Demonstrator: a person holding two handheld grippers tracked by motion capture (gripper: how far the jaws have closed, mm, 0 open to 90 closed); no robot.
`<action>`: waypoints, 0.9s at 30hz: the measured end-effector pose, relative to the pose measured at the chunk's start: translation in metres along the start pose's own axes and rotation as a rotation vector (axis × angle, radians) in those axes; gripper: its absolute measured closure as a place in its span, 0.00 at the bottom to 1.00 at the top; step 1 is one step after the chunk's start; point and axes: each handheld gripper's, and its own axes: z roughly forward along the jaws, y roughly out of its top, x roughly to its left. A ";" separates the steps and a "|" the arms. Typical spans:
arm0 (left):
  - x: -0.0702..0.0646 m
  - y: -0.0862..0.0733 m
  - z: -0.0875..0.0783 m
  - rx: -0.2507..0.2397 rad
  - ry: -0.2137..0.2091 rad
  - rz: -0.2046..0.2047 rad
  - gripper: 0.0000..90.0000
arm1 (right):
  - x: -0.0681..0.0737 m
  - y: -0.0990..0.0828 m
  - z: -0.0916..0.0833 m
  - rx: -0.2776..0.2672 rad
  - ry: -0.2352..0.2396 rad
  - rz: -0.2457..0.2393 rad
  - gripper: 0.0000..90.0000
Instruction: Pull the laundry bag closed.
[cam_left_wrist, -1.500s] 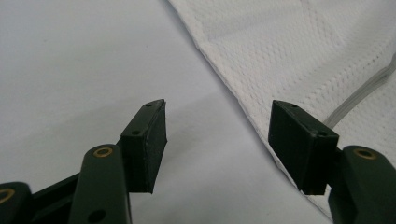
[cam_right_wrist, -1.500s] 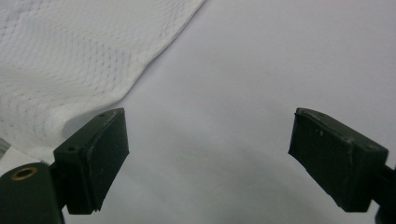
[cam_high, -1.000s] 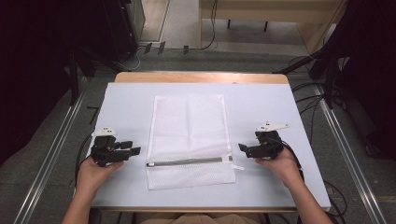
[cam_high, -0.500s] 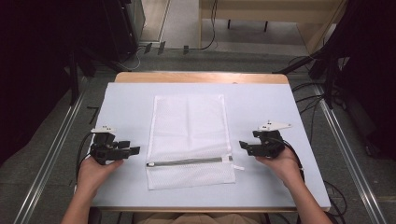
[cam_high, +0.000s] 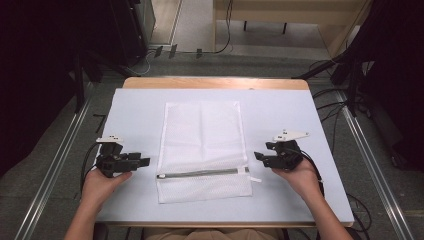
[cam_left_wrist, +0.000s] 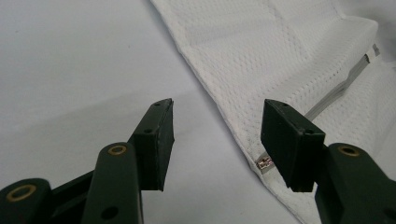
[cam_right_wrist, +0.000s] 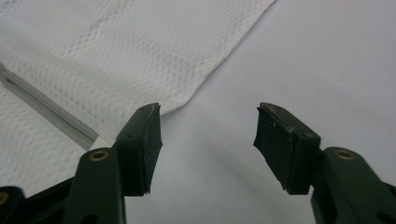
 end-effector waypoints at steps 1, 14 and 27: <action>0.000 0.000 0.000 -0.006 -0.001 -0.001 0.49 | 0.001 0.001 0.000 0.006 0.005 0.007 0.48; 0.004 0.001 -0.002 -0.032 -0.016 -0.013 0.47 | 0.010 0.004 0.001 0.013 0.029 0.015 0.49; 0.000 0.005 0.002 -0.017 -0.013 0.008 0.46 | 0.026 0.008 0.003 0.024 0.055 -0.004 0.57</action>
